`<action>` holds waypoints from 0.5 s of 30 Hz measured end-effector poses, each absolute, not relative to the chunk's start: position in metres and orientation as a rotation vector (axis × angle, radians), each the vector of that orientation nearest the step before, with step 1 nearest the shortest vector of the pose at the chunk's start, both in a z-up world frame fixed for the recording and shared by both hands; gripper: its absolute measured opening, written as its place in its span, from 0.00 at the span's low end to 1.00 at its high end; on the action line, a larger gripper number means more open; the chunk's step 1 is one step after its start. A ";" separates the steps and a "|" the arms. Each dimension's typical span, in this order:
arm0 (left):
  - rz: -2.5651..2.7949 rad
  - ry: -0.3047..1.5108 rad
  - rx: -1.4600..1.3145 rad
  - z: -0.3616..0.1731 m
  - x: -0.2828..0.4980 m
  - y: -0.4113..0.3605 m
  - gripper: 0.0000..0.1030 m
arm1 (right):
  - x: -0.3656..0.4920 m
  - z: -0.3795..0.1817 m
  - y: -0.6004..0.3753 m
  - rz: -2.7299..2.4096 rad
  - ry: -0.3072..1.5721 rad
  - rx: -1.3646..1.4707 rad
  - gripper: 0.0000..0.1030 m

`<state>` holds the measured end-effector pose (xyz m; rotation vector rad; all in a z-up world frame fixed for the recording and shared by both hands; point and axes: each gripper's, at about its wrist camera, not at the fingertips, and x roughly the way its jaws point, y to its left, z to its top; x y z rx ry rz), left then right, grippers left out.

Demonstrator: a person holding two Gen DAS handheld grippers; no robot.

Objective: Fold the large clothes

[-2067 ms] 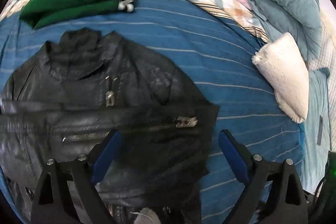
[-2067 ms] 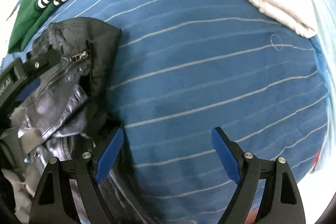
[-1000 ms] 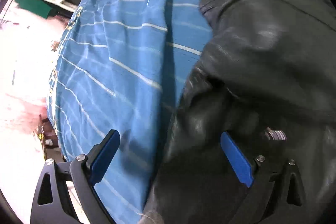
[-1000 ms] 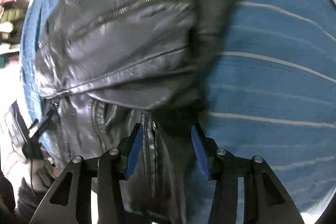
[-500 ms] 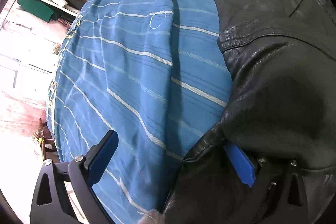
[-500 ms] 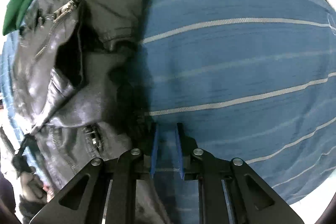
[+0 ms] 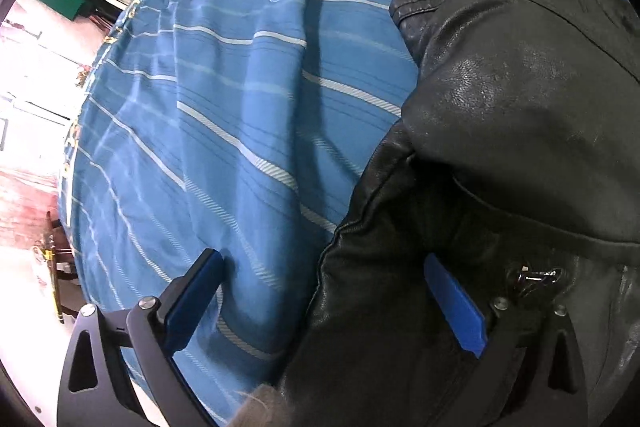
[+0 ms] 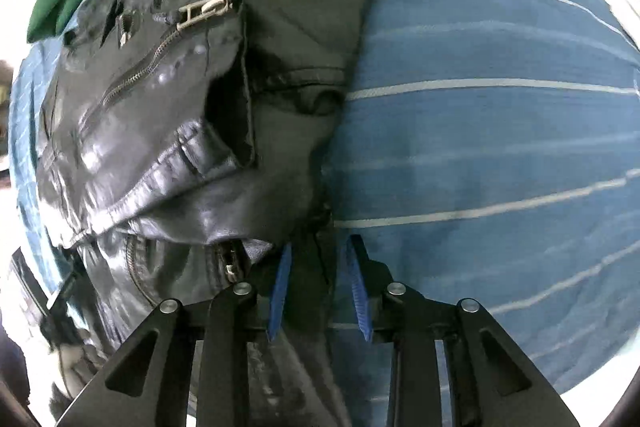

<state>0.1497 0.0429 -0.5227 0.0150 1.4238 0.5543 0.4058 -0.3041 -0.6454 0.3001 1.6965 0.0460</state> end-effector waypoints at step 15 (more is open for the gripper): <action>0.565 1.403 -0.082 -0.523 0.147 0.052 1.00 | 0.412 -0.644 -0.264 -0.054 1.650 -0.003 0.10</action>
